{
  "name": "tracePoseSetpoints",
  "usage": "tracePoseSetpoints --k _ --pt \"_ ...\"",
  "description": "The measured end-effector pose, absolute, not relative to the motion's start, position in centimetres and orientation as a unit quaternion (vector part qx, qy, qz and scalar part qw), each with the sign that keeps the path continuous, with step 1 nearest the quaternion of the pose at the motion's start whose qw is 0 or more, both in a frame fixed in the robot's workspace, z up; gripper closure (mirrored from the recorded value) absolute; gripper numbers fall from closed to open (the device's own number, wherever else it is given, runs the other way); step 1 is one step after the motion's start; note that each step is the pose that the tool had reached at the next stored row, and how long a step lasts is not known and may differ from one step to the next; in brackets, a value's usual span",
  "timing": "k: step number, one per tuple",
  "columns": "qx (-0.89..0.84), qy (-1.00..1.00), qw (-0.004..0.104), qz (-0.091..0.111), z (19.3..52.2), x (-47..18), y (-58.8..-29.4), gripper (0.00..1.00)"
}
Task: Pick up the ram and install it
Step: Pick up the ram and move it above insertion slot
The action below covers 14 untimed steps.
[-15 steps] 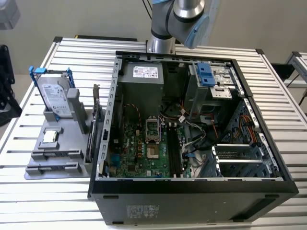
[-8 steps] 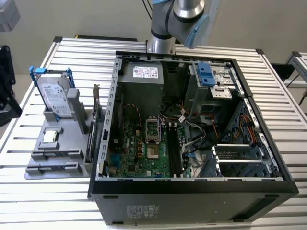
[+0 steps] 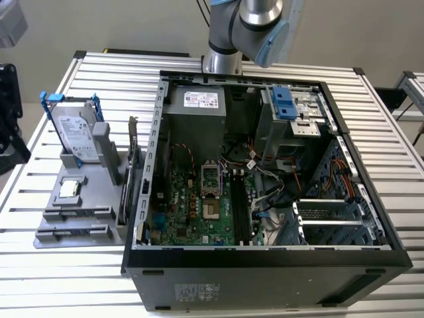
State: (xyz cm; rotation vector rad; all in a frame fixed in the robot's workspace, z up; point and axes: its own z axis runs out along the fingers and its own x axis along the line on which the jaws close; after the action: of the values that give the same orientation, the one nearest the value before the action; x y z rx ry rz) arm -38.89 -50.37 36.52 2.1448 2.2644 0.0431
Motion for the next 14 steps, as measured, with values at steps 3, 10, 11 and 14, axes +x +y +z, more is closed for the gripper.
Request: tracePoseSetpoints --k 3,10,11,14 --pt "0.695 0.719 0.011 0.014 36.48 -38.89 -50.37 1.0" --pt "0.707 0.707 0.011 0.013 36.44 -38.88 -50.37 1.0" --pt "0.707 0.707 0.011 0.013 36.44 -38.89 -50.37 1.0" --pt "0.708 0.706 0.011 0.013 36.44 -38.89 -50.37 1.0"
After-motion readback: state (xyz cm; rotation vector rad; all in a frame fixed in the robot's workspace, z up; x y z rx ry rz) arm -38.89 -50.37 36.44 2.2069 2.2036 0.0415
